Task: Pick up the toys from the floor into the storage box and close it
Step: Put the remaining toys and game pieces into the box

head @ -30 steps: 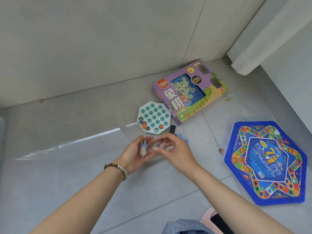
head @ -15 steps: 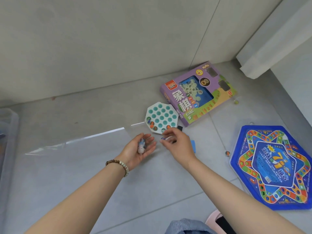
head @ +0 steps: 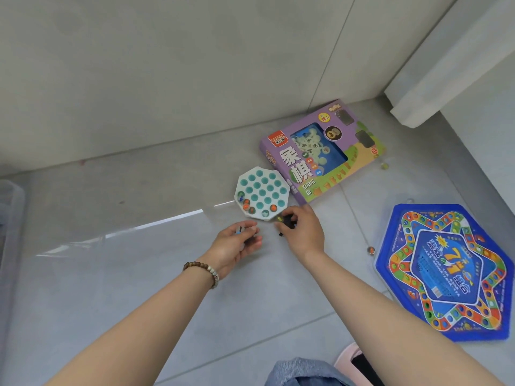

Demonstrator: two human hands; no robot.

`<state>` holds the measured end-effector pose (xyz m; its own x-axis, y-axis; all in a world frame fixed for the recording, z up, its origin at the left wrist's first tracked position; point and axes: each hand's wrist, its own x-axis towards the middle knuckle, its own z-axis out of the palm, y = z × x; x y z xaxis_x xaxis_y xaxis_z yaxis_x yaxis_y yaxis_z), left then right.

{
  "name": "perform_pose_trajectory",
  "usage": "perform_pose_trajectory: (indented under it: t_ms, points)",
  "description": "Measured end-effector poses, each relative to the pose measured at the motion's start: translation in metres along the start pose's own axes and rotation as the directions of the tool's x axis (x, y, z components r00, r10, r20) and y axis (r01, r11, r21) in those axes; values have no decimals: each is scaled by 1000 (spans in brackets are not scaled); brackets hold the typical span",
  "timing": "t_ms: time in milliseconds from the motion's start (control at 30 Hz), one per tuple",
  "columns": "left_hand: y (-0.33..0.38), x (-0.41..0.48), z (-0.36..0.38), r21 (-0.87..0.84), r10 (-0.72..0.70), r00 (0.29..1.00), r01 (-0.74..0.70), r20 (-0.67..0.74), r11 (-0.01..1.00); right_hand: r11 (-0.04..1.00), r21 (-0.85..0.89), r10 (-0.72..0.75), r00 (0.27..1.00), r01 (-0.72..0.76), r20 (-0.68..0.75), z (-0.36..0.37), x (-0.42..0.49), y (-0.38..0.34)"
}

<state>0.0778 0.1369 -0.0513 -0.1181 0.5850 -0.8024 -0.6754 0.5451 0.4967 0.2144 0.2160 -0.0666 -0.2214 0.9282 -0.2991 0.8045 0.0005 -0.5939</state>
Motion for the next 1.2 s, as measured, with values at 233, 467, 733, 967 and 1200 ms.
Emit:
perform_pose_trajectory:
  t_ms: [233,467,733,967,1200]
  points:
    - [4,-4,21,-95,-82,990,94,119,991,931,339,-169,983,137,69,-22,-21,-4]
    - [-6,0,68,-7,-113,981,115,155,993,995,-40,-97,979,91,-179,-109,-18,87]
    - [-9,-2,107,41,-86,984,81,156,996,808,-573,-232,968,139,-91,-107,-19,135]
    - [42,-52,117,76,-6,991,-4,134,997,998,-55,-19,1000,20,23,-117,-22,72]
    - [141,-177,77,-149,168,973,-144,160,978,801,479,-381,923,358,-54,-169,-78,-155]
